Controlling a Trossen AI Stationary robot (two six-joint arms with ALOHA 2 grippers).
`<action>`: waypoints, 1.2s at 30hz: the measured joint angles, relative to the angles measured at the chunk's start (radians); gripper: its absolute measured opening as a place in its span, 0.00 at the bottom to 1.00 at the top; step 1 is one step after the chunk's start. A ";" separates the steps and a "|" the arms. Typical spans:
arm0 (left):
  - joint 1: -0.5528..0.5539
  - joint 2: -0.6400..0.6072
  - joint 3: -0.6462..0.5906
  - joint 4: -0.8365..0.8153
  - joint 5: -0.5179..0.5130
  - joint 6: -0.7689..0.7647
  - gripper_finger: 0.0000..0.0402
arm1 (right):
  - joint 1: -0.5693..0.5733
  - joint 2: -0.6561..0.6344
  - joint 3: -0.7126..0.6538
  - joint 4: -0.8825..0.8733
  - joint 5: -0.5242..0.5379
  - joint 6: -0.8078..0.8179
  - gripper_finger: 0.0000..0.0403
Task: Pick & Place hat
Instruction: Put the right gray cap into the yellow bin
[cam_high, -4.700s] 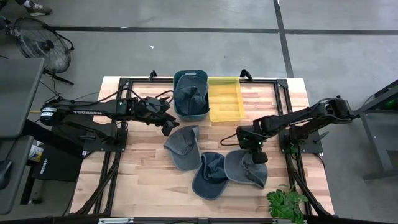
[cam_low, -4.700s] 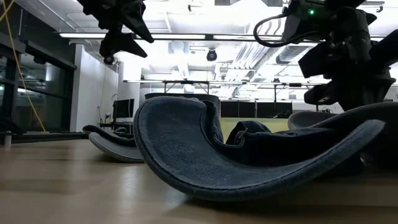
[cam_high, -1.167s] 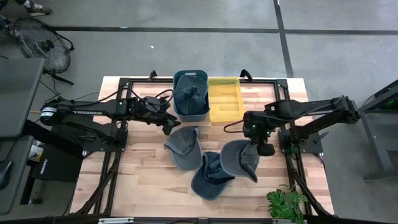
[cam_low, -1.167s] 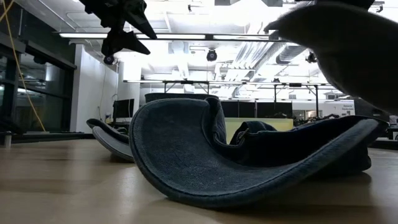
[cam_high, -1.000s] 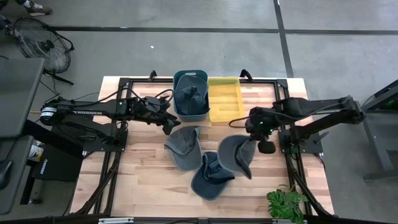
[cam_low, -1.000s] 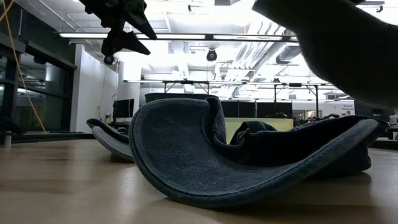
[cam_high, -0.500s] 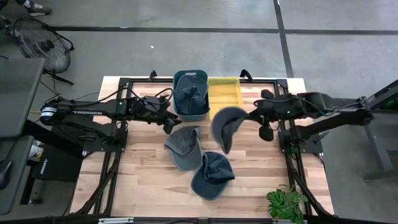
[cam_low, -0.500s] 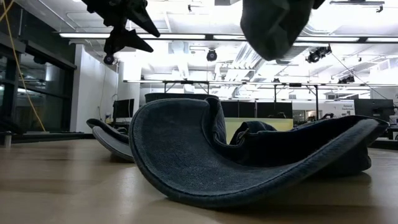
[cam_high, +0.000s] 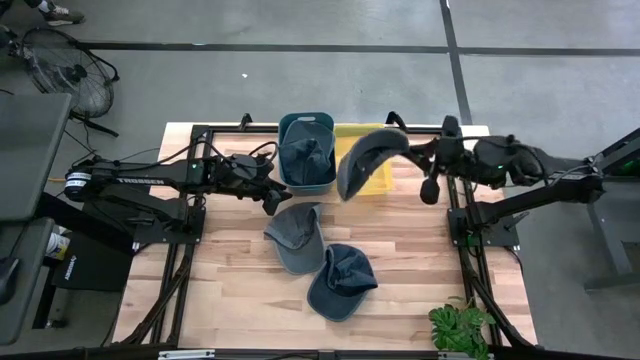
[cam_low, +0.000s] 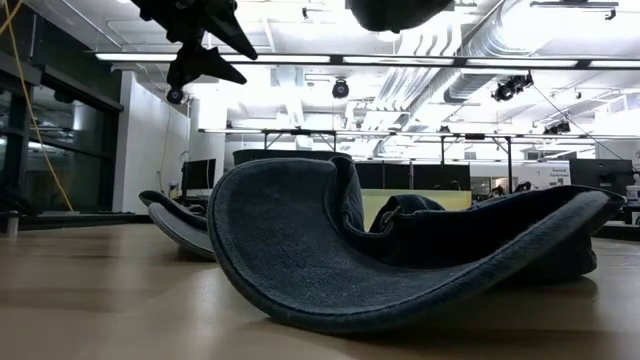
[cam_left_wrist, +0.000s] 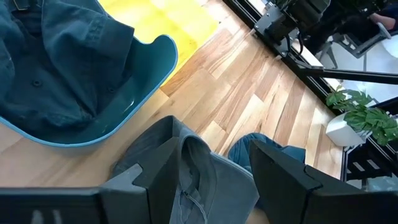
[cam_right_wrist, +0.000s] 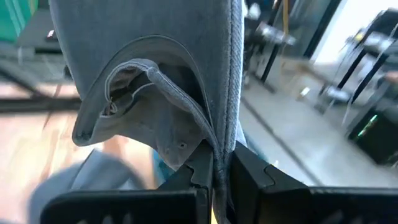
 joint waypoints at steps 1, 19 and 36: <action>0.000 0.000 0.000 0.000 0.000 0.000 0.47 | 0.000 -0.002 0.000 0.022 0.006 -0.018 0.06; 0.000 0.000 0.000 0.000 -0.002 -0.016 0.47 | -0.001 0.001 0.000 0.122 0.086 0.025 0.06; 0.000 0.000 0.000 0.011 -0.009 -0.023 0.47 | -0.418 0.044 0.000 0.281 -0.062 0.207 0.06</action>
